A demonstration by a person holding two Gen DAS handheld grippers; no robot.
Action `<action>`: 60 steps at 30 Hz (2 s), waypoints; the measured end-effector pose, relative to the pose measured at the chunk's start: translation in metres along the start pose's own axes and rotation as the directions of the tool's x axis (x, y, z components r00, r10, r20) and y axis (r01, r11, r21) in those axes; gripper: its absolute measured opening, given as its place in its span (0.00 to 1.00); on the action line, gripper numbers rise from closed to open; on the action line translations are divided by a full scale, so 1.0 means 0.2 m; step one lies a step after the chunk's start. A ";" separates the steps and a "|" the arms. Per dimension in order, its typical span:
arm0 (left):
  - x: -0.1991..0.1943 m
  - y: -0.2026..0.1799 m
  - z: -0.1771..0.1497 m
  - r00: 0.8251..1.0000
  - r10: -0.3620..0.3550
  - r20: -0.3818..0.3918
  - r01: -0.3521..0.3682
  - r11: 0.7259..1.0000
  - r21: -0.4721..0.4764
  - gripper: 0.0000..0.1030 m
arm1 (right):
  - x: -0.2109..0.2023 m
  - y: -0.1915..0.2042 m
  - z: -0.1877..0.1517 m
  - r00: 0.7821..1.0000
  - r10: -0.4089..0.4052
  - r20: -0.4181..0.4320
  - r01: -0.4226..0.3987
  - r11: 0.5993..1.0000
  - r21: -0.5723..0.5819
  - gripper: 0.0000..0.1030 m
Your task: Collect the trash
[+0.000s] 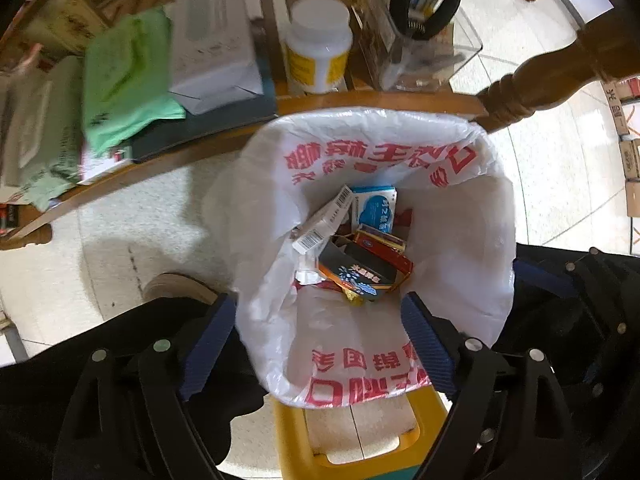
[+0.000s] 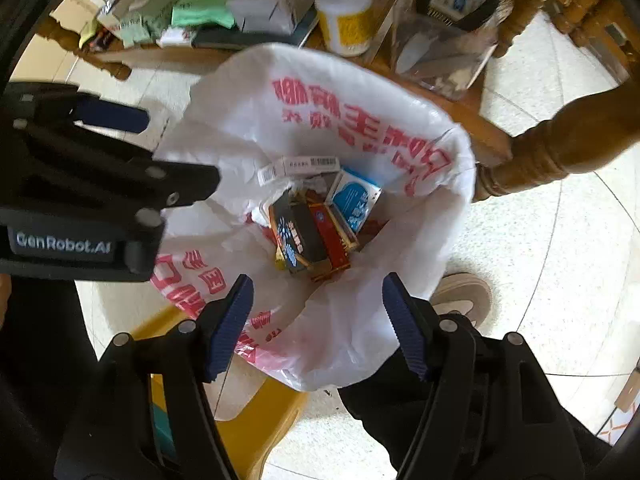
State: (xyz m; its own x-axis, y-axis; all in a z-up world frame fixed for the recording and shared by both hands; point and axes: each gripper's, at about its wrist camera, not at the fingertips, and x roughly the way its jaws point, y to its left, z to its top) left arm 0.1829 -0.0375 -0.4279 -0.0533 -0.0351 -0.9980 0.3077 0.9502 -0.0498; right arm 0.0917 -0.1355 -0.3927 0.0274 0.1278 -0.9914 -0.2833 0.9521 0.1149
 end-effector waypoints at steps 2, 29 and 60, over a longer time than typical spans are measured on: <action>-0.07 0.01 -0.03 0.999 0.004 0.032 -0.004 1.000 -0.013 0.81 | -0.07 0.00 -0.02 0.999 -0.030 0.040 0.030 1.000 0.010 0.70; -1.52 0.02 -0.62 0.650 0.180 0.738 -0.031 0.977 -0.211 0.92 | -1.64 0.35 -0.39 0.585 -0.253 0.771 0.183 0.967 0.179 0.94; -2.02 -0.13 -0.96 0.407 0.251 0.878 -0.033 0.965 -0.261 0.93 | -2.07 0.48 -0.67 0.315 -0.294 0.902 0.107 0.956 0.275 0.94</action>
State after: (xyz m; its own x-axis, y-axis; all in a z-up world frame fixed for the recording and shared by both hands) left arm 0.0142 0.0113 -0.0164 0.8901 -0.0475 -0.4533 0.0508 0.9987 -0.0047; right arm -0.0749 -0.1343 0.0202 0.9570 0.0106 -0.2898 -0.0047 0.9998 0.0211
